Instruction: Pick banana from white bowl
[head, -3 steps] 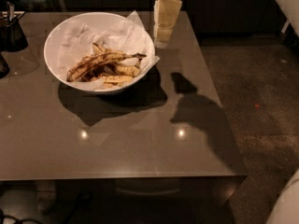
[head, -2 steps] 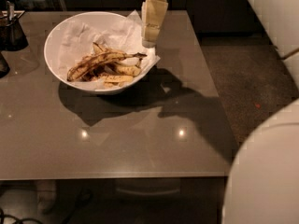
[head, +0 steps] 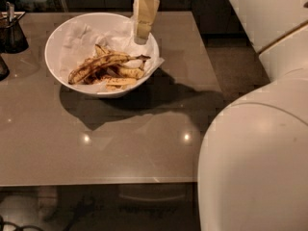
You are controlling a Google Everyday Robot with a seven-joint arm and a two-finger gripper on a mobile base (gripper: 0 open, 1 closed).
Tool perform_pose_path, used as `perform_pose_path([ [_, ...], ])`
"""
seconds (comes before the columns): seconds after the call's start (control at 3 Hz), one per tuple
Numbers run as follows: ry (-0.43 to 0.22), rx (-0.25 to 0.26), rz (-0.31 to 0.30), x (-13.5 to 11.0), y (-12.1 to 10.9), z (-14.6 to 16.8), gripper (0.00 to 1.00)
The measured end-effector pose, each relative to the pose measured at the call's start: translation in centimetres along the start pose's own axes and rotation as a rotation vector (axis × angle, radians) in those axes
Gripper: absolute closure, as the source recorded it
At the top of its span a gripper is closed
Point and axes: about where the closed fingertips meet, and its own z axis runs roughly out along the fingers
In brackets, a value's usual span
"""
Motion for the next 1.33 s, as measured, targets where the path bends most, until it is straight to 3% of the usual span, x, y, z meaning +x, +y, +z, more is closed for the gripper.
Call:
perform_pose_path([
  [0.33, -0.02, -0.053, 0.007, -0.8, -0.4, 2.5, 0.0],
  [0.67, -0.03, -0.033, 0.007, -1.0, -1.0, 2.8, 0.0],
  [1.33, -0.045, -0.019, 0.105, -0.4, -0.4, 4.5, 0.0],
])
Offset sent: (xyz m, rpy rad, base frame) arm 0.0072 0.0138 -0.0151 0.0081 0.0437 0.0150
